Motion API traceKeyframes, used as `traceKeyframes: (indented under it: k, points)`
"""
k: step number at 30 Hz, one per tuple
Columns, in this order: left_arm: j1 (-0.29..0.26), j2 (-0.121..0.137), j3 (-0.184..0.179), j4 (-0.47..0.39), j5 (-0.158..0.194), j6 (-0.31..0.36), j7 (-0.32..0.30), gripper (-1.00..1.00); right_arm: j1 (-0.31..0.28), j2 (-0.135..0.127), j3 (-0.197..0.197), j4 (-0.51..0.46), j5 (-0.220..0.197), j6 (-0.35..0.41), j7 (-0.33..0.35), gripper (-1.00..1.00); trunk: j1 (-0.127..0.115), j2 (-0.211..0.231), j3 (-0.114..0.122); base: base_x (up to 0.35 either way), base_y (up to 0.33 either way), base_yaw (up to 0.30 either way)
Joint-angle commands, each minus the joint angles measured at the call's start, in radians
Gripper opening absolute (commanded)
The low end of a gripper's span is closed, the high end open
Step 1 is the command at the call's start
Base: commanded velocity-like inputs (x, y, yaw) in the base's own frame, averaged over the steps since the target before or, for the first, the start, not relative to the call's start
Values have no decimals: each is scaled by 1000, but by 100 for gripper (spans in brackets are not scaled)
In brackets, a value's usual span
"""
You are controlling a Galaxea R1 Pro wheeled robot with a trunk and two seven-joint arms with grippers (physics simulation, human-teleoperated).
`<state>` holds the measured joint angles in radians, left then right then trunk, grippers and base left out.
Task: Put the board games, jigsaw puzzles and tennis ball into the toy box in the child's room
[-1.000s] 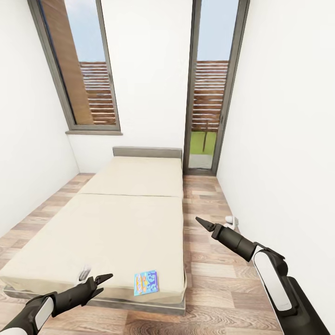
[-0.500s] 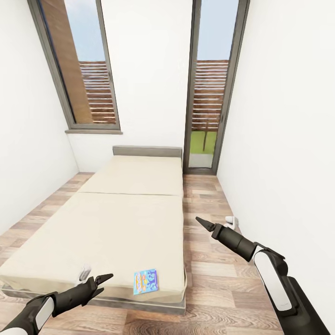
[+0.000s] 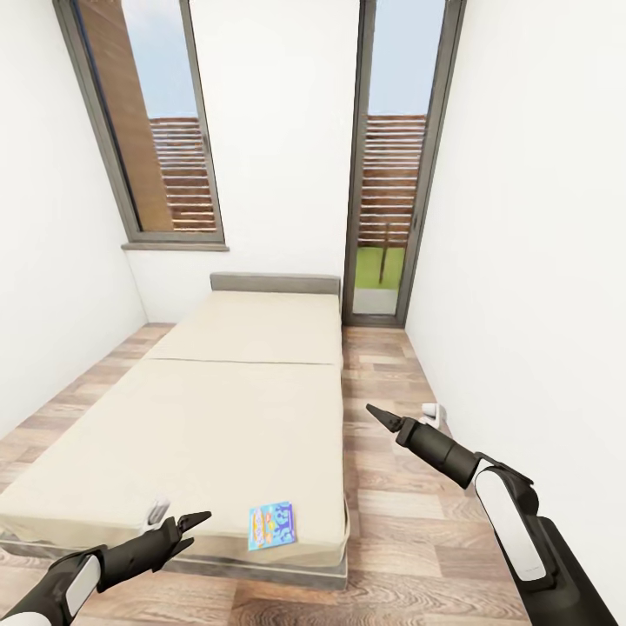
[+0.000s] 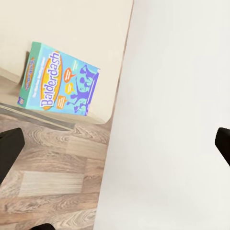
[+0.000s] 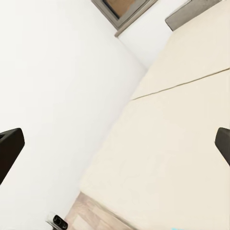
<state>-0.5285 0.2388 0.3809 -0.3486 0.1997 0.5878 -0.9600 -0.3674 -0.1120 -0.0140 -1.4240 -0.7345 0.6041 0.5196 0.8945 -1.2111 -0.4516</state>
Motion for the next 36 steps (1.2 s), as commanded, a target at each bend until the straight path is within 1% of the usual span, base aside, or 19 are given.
traceKeyframes:
  k: [1, 12, 36]
  points:
    - [-1, 0, 2, 0, 3, 7, -2, 100, -1, 0, -1, -1, -6, 7, 2, 100, 4, -8, -3, 0, 0, 0]
    - [-1, 1, 3, 0, 3, 7, -2, 100, -1, 0, -1, -1, -6, 8, 7, 100, 46, -85, -21, 0, 0, 19]
    - [-1, -3, 3, 0, 3, 8, -2, 100, -1, 0, -1, 0, -6, 9, 7, 100, 138, -253, -94, 0, 0, 3]
